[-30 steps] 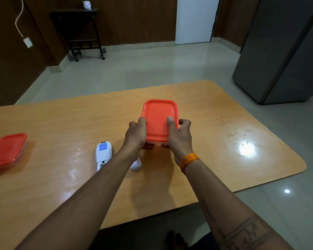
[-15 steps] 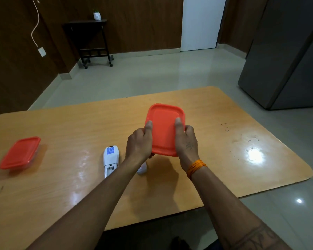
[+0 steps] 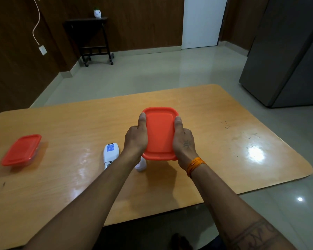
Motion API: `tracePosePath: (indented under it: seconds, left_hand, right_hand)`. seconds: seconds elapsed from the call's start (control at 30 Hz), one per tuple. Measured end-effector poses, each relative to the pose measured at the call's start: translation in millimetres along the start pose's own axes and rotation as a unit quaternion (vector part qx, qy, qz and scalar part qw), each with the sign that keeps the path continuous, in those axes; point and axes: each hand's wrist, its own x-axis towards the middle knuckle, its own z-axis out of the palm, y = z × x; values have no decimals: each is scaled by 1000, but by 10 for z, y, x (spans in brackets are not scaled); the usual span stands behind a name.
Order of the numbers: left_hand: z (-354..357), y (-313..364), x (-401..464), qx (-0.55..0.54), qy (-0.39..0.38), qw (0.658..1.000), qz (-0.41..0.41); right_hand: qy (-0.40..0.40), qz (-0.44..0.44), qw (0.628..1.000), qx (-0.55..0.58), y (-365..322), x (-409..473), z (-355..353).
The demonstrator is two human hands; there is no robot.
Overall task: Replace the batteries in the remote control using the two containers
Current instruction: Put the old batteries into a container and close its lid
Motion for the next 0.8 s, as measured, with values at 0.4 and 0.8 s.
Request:
tracePosePath:
  seconds: [0.4,0.8]
  left_hand:
    - [0,59,-82,26,-30,998,42]
    - [135,136,-49,35,10,999,25]
  right_hand:
    - [30,-5,999,-35,-34,57,-182]
    - [44,9,998,-43,8,165,-260]
